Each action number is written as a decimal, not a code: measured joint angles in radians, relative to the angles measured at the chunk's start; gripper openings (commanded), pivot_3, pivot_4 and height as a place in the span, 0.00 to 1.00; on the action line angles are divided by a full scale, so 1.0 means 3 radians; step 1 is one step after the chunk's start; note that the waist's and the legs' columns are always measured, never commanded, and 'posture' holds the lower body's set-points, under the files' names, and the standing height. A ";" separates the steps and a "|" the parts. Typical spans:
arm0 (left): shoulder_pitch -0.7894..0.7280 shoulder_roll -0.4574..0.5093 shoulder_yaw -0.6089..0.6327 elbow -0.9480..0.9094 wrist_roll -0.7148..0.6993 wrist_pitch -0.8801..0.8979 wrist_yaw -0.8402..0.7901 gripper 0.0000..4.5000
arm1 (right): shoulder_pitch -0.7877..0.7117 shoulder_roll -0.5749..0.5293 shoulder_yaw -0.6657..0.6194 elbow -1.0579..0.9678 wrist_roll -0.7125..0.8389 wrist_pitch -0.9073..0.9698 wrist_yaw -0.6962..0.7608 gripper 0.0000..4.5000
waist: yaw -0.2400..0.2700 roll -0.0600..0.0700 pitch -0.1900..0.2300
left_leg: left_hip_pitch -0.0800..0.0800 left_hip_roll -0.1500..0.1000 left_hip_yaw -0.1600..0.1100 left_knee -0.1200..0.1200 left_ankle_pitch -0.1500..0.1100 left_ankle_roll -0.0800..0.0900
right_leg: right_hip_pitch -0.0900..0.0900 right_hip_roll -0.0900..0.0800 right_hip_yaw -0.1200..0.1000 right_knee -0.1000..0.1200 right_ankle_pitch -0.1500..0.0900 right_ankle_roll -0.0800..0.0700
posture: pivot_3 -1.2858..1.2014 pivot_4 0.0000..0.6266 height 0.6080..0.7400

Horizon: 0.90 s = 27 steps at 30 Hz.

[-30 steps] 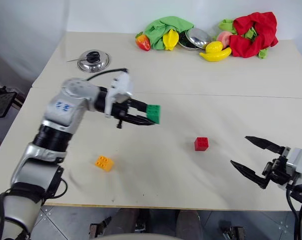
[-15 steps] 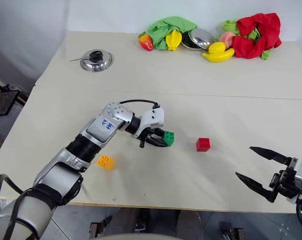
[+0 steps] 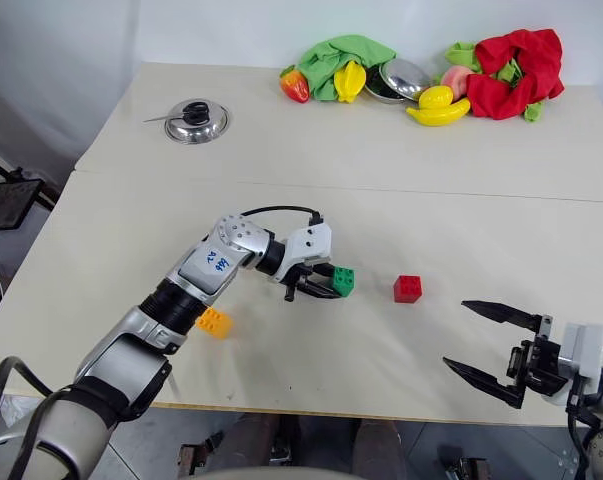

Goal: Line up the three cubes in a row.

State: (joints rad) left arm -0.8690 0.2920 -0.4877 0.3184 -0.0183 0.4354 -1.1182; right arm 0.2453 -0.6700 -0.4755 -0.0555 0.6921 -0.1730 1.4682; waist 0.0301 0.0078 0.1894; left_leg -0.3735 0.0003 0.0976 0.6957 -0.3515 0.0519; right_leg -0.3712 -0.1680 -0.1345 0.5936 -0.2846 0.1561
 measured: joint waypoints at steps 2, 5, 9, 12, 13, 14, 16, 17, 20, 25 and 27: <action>0.0008 0.0007 -0.0002 0.0003 0.0011 -0.0023 -0.0004 0.54 | -0.0028 0.0000 0.0006 0.0000 0.0000 -0.0001 -0.0003 1.00 | -0.0002 0.0000 0.0000 | 0.0000 0.0000 0.0000 0.0001 0.0000 0.0000 | 0.0000 0.0000 0.0000 0.0001 0.0000 0.0000 | 0.52 0.24 1.00; 0.0039 -0.0003 -0.0001 0.0018 0.0017 -0.0076 0.0013 0.75 | -0.0071 0.0002 0.0029 0.0000 -0.0001 0.0000 -0.0006 1.00 | -0.0009 0.0000 0.0000 | -0.0002 0.0001 0.0000 0.0002 0.0000 0.0000 | -0.0001 0.0000 -0.0001 0.0002 0.0000 0.0000 | 0.52 0.24 1.00; 0.0013 0.0001 0.0065 0.0018 0.0012 -0.0083 0.0015 0.95 | -0.0084 0.0002 0.0071 0.0007 0.0000 0.0008 0.0000 1.00 | -0.0010 0.0000 0.0000 | -0.0002 0.0000 0.0000 0.0004 0.0000 0.0000 | -0.0002 0.0000 -0.0001 0.0003 0.0000 0.0000 | 0.52 0.24 1.00; -0.0041 0.0015 0.0133 -0.0010 0.0001 -0.0074 -0.0014 0.95 | -0.0117 0.0002 0.0105 0.0056 0.0000 0.0010 0.0012 1.00 | -0.0012 0.0000 0.0000 | -0.0003 0.0000 0.0000 0.0005 0.0000 0.0000 | -0.0002 0.0000 -0.0001 0.0004 0.0000 0.0000 | 0.52 0.24 1.00; -0.0061 0.0029 0.0147 -0.0035 -0.0010 -0.0074 -0.0045 0.95 | -0.0134 0.0001 0.0117 0.0076 -0.0001 0.0012 0.0014 1.00 | -0.0013 0.0000 0.0000 | -0.0003 0.0000 0.0000 0.0005 0.0000 0.0000 | -0.0002 0.0000 -0.0001 0.0004 0.0000 0.0000 | 0.52 0.24 1.00; -0.0072 0.0046 0.0163 -0.0078 -0.0027 -0.0074 -0.0071 0.95 | -0.0147 0.0001 0.0120 0.0086 -0.0001 0.0013 0.0017 1.00 | -0.0013 0.0000 0.0000 | -0.0003 0.0001 0.0000 0.0005 0.0000 0.0000 | -0.0003 0.0000 -0.0001 0.0005 0.0000 0.0000 | 0.52 0.24 1.00; -0.0096 0.0075 0.0249 -0.0148 -0.0137 -0.0073 -0.0181 0.95 | -0.0184 0.0000 0.0122 0.0101 -0.0001 0.0014 0.0030 1.00 | -0.0015 0.0000 0.0000 | -0.0004 0.0001 0.0001 0.0005 0.0000 0.0000 | -0.0003 0.0000 -0.0001 0.0005 0.0000 0.0000 | 0.52 0.24 1.00; -0.0119 0.0093 0.0342 -0.0182 -0.0250 -0.0073 -0.0268 0.95 | -0.0213 0.0000 0.0123 0.0103 -0.0001 0.0015 0.0037 1.00 | -0.0016 0.0000 0.0000 | -0.0004 0.0001 0.0001 0.0006 0.0000 0.0000 | -0.0004 0.0000 0.0000 0.0006 0.0000 0.0000 | 0.52 0.24 1.00; -0.0218 0.0243 0.0683 -0.0271 -0.0685 -0.0113 -0.0660 0.95 | -0.0287 -0.0003 0.0144 0.0103 0.0000 0.0045 0.0044 1.00 | -0.0023 0.0001 0.0000 | -0.0005 0.0003 0.0000 0.0007 0.0000 0.0000 | -0.0006 0.0001 -0.0001 0.0008 0.0000 0.0000 | 0.52 0.24 1.00; -0.0172 0.0733 0.1167 -0.0249 -0.1092 -0.0295 -0.1175 0.98 | -0.0379 -0.0091 0.0246 0.0086 0.0091 0.0323 0.0076 1.00 | -0.0055 0.0005 -0.0001 | -0.0003 0.0005 0.0003 0.0008 0.0000 -0.0001 | -0.0007 0.0003 0.0002 0.0011 0.0000 0.0000 | 0.52 0.24 1.00; 0.0011 0.0980 0.1425 -0.0220 -0.1228 -0.0307 -0.1251 0.98 | -0.0503 -0.0093 0.0274 0.0036 0.0159 0.0452 0.0061 1.00 | -0.0086 0.0005 -0.0001 | -0.0002 0.0006 0.0003 0.0009 0.0000 -0.0001 | -0.0008 0.0003 0.0002 0.0014 0.0000 0.0000 | 0.52 0.24 1.00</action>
State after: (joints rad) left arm -0.8657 0.5861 -0.0601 0.2523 -0.3868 0.3433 -1.4935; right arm 0.0942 -0.6978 -0.3934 -0.0447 0.7397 -0.0374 1.4864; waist 0.0043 0.0093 0.1892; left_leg -0.3742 0.0021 0.0984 0.6983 -0.3514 0.0517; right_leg -0.3735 -0.1671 -0.1339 0.5979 -0.2846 0.1560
